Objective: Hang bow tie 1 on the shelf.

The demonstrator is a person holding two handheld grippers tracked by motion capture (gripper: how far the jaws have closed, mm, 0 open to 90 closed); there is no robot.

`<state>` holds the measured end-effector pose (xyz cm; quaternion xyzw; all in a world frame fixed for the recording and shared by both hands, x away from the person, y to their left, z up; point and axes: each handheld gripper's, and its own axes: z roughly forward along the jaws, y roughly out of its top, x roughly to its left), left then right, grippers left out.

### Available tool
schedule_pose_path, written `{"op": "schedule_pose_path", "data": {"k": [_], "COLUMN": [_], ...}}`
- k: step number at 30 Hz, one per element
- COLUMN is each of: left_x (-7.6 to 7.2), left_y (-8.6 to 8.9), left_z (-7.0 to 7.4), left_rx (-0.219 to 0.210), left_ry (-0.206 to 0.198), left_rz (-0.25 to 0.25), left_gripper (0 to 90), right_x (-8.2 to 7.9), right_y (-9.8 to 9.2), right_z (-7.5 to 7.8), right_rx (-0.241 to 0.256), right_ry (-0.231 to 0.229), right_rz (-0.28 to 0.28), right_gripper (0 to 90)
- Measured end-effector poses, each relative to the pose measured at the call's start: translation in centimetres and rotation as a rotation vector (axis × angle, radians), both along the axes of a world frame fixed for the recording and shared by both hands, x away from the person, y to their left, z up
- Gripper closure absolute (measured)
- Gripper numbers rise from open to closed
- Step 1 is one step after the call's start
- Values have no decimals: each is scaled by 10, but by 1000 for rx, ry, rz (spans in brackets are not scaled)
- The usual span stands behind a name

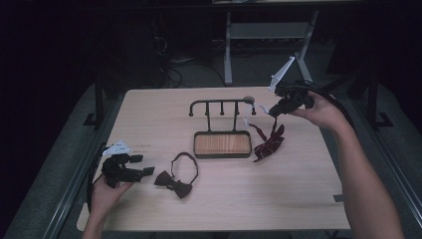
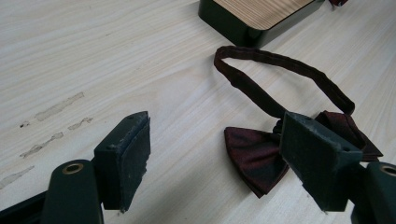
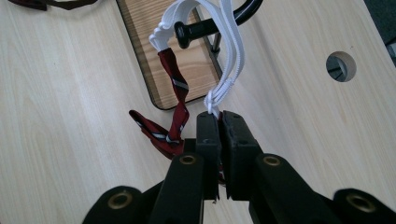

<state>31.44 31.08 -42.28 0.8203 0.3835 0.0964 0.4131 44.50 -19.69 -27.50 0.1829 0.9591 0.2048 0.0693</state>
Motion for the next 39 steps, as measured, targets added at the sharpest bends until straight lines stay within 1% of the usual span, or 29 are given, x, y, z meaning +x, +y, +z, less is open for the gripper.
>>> {"op": "schedule_pose_path", "data": {"k": [3,5,7,11,15,18,21,24,27,28,30,34,37,38,39], "left_x": [0,0,0,0,0,1,0,1,1,1,1,1,1,1,1], "left_y": [0,0,0,0,1,1,0,0,-1,-1,-2,-3,-4,-4,-5], "left_z": [1,1,1,1,1,0,0,0,-1,-1,-1,-1,-2,-1,-2], "left_rx": [-2,-4,-3,-3,-2,1,-2,5,9,5,8,5,3,12,10], "left_ry": [-7,-6,-5,-2,-6,-5,-2,-4,-2,5,0,9,11,12,16], "left_rz": [-4,-2,-3,-3,-5,-8,-5,-11,-16,-13,-17,-16,-19,-25,-24], "left_gripper": [244,244,244,244,245,245,245,246,246,246,246,247,248,248,249], "right_x": [0,0,0,-1,-6,-11,-15,-19,-26,-29,-34,-48,-58,-61,-64], "right_y": [-1,-1,-1,0,1,1,-2,-6,-11,-13,-15,-18,-21,-22,-23], "right_z": [0,-1,-2,-2,-1,-1,-4,-7,-8,-9,-10,-13,-16,-17,-18], "right_rx": [1,-1,-1,0,7,10,16,23,38,43,50,40,50,49,48], "right_ry": [1,-1,-5,1,2,-8,-2,1,3,0,1,-9,-9,-16,-19], "right_rz": [-2,-3,0,0,18,36,47,50,59,64,75,104,118,125,126], "right_gripper": [844,826,823,823,803,784,764,739,705,693,671,639,616,608,597]}}
